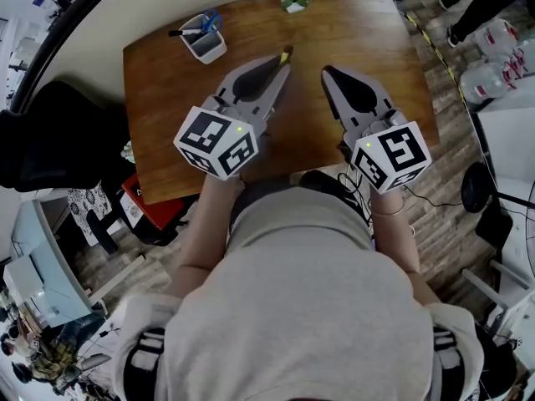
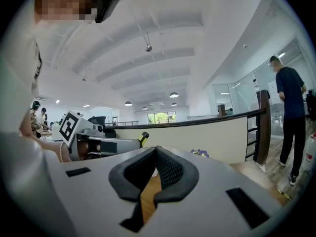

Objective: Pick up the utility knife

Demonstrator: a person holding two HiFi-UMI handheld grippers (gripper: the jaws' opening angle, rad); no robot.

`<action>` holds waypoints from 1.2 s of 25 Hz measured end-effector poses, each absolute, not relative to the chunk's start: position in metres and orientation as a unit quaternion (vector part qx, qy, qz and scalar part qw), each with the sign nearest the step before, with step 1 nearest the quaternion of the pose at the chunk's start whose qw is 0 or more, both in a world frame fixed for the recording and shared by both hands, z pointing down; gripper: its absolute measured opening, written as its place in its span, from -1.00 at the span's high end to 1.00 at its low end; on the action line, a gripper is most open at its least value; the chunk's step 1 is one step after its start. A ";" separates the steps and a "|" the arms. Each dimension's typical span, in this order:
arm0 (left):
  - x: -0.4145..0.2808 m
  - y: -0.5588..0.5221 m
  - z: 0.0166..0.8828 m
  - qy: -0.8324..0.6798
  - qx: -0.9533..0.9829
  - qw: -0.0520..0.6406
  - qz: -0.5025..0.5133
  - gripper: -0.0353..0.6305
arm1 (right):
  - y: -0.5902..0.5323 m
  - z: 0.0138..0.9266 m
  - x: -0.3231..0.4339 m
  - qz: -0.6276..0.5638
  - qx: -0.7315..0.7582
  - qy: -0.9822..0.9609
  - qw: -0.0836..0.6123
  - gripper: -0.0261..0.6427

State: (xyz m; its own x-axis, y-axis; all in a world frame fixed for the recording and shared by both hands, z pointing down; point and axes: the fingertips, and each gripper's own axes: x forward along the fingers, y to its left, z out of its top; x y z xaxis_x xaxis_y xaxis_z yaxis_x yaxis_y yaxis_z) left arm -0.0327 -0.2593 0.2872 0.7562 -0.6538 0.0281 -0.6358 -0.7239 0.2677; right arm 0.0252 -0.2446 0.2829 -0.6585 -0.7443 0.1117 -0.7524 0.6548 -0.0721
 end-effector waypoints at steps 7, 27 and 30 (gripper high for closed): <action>-0.043 -0.249 0.299 -0.353 0.923 0.146 -0.035 0.71 | -0.234 0.292 0.014 0.069 0.405 -0.911 0.031 0.89; -0.048 -0.228 0.328 -0.340 0.929 0.144 0.010 0.71 | -0.225 0.326 -0.010 0.095 0.385 -0.916 0.062 0.89; -0.047 -0.228 0.333 -0.337 0.929 0.150 0.014 0.71 | -0.225 0.330 -0.009 0.100 0.388 -0.914 0.065 0.89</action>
